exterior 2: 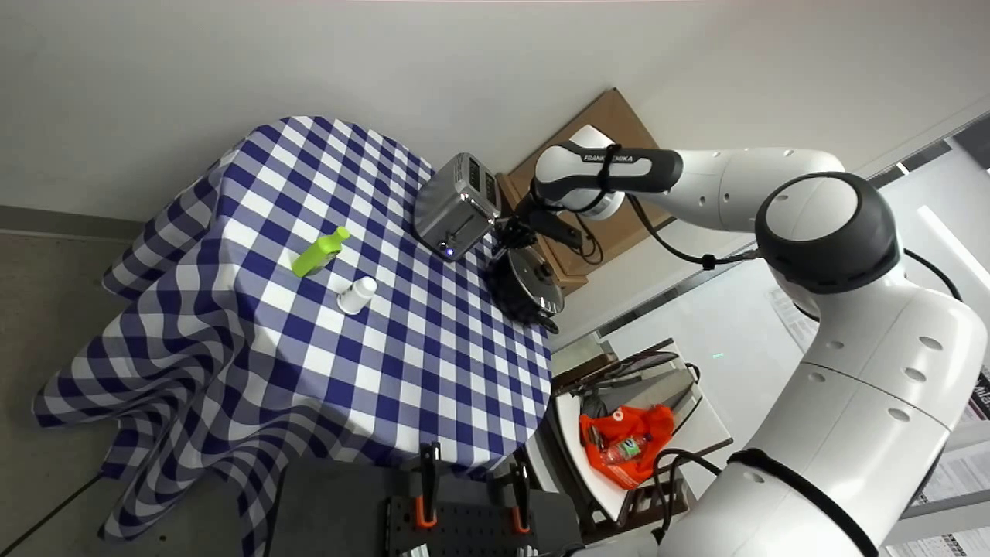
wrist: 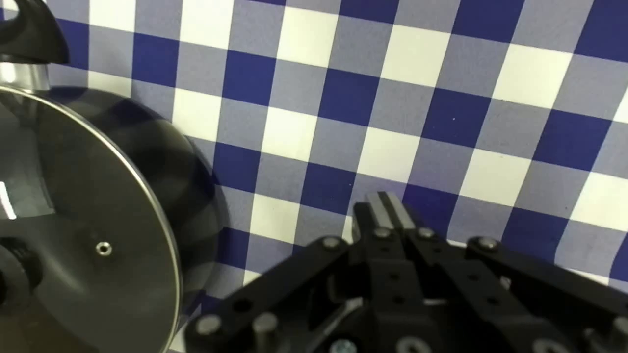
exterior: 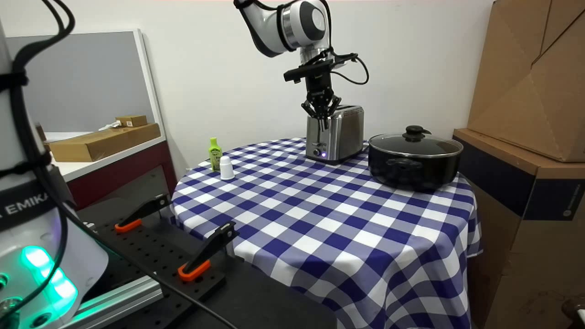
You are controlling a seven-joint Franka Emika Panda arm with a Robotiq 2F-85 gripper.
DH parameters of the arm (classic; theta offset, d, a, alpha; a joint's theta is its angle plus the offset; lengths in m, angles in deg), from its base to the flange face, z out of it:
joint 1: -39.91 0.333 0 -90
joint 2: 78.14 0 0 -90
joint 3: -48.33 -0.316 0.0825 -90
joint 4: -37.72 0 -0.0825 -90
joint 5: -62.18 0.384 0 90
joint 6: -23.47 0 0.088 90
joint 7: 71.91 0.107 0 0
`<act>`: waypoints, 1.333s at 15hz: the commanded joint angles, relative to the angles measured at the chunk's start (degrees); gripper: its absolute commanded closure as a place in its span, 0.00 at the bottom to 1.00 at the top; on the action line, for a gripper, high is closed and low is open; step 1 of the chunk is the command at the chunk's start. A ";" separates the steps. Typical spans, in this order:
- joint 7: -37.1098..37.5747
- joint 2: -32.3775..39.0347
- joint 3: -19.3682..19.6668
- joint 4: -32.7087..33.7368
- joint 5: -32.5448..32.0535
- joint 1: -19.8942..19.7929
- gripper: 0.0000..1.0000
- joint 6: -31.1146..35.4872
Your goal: Turn off the toaster
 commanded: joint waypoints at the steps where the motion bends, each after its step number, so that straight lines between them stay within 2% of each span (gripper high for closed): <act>1: 2.42 2.86 1.61 1.03 -3.14 2.11 1.00 1.16; 7: 5.02 6.36 2.71 0.00 -5.48 4.05 1.00 6.01; 13: 6.15 8.62 3.38 -0.88 -5.37 5.83 1.00 14.41; 20: 7.23 10.93 6.23 -1.74 -5.33 7.54 1.00 22.18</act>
